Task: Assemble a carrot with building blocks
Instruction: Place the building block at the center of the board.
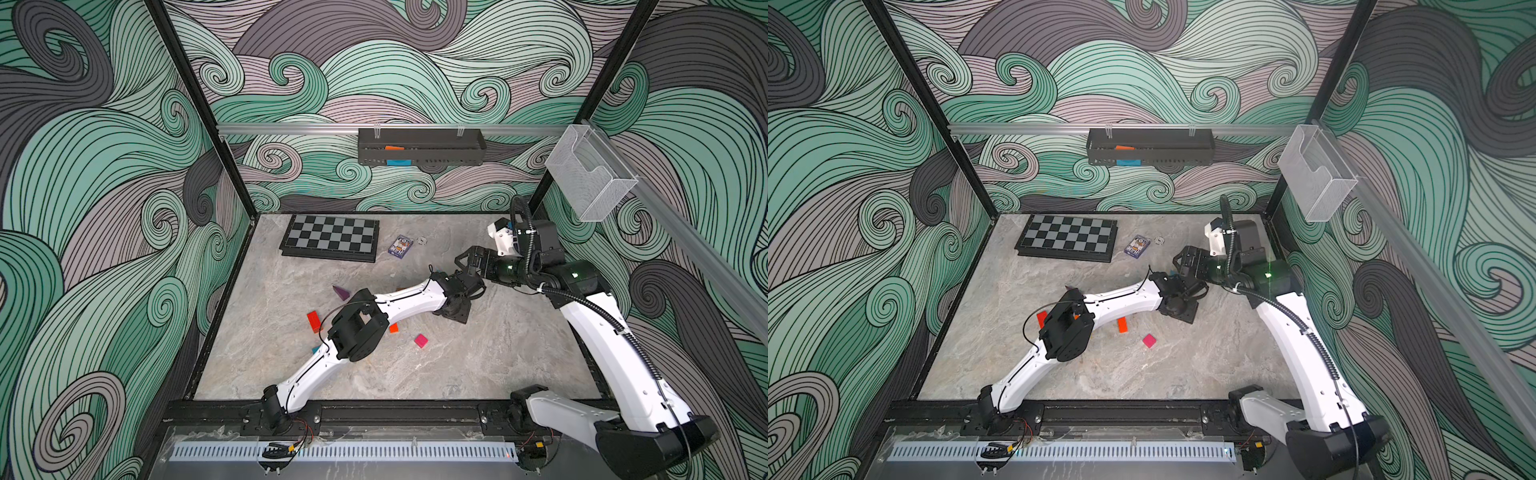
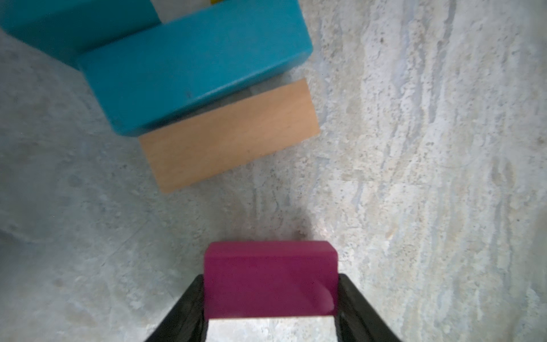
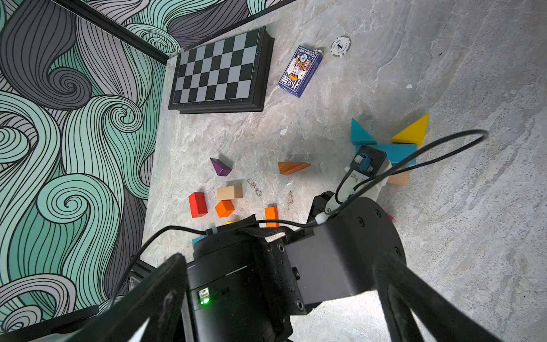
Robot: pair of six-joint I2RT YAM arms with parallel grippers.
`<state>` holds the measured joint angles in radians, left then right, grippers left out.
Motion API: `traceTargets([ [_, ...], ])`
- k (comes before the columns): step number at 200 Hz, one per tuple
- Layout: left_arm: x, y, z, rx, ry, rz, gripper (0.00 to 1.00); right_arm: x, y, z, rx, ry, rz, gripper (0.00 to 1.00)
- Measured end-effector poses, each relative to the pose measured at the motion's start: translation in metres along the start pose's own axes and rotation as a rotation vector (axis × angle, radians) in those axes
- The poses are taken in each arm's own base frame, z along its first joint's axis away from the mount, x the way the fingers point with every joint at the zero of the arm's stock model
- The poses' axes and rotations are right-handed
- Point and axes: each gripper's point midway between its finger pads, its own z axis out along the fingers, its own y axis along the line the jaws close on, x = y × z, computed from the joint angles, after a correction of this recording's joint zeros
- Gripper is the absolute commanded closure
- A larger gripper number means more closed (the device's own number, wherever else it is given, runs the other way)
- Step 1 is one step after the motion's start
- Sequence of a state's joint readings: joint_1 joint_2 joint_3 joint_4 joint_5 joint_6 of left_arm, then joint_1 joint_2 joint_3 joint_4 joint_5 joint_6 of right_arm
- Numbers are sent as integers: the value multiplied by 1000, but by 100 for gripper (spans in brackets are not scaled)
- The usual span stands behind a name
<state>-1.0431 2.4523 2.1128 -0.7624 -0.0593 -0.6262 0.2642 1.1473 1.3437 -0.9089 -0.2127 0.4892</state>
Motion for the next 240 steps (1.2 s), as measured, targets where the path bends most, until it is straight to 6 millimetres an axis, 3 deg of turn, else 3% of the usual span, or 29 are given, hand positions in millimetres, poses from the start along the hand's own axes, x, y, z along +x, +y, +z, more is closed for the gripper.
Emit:
traceTargets([
  [23,-1,0,3,2,-6,-3,63,0,0,0,1,1,-3,1],
  [63,-4,-1,3,6,-14,-7,45,0,-1,2,3,6,-5,1],
  [135,-8,4,3,5,-18,-18,26,0,-2,5,7,13,-8,1],
  [211,-10,6,2,7,-18,-24,20,0,-2,8,7,19,-11,1],
  [240,3,17,-9,-11,3,-25,17,-5,5,3,-14,8,-28,1],
])
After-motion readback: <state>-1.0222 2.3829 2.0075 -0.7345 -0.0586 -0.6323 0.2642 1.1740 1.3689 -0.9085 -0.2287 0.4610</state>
